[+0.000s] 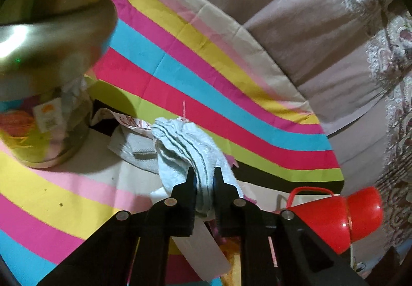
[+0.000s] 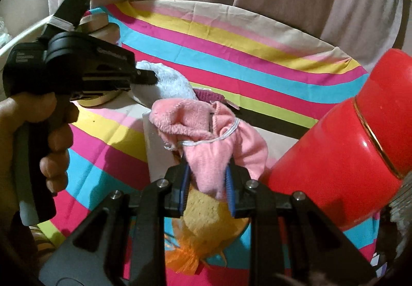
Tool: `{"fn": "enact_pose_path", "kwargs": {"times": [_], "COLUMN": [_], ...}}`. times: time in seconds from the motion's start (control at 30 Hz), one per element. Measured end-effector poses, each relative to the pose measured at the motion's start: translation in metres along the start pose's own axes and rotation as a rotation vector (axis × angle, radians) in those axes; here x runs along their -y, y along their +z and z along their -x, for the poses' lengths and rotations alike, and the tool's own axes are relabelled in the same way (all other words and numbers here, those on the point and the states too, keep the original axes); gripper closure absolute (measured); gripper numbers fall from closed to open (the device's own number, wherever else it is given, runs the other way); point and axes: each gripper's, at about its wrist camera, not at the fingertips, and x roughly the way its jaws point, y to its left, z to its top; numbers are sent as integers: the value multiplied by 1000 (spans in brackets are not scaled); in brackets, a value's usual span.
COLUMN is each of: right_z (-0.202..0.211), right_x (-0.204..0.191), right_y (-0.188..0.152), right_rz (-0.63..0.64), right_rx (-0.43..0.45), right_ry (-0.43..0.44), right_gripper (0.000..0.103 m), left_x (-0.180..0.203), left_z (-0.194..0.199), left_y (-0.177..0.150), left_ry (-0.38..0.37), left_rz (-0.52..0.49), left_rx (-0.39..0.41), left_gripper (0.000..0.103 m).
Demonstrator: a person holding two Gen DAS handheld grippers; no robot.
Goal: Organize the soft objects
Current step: 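Lift the sock and pink item and carry both toward the white box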
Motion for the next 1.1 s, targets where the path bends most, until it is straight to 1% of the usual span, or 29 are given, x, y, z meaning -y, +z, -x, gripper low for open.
{"fn": "enact_pose_path", "kwargs": {"times": [0.1, 0.27, 0.4, 0.67, 1.1], "right_z": [6, 18, 30, 56, 93], "right_x": [2, 2, 3, 9, 28], "right_y": [-2, -11, -22, -34, -64], "right_rz": [-11, -22, -36, -67, -132], "right_rx": [0, -1, -6, 14, 17], "right_ry": [19, 23, 27, 42, 44], "right_gripper": [75, 75, 75, 75, 75], "left_x": [4, 9, 14, 34, 47], "left_z": [16, 39, 54, 84, 116], "left_y": [-3, -8, -14, -31, -78], "left_ry": [-7, -8, -18, -41, -80], "left_rz": [-7, -17, -19, -48, -58], "left_rx": [21, 54, 68, 94, 66], "left_gripper": [91, 91, 91, 91, 91]}}
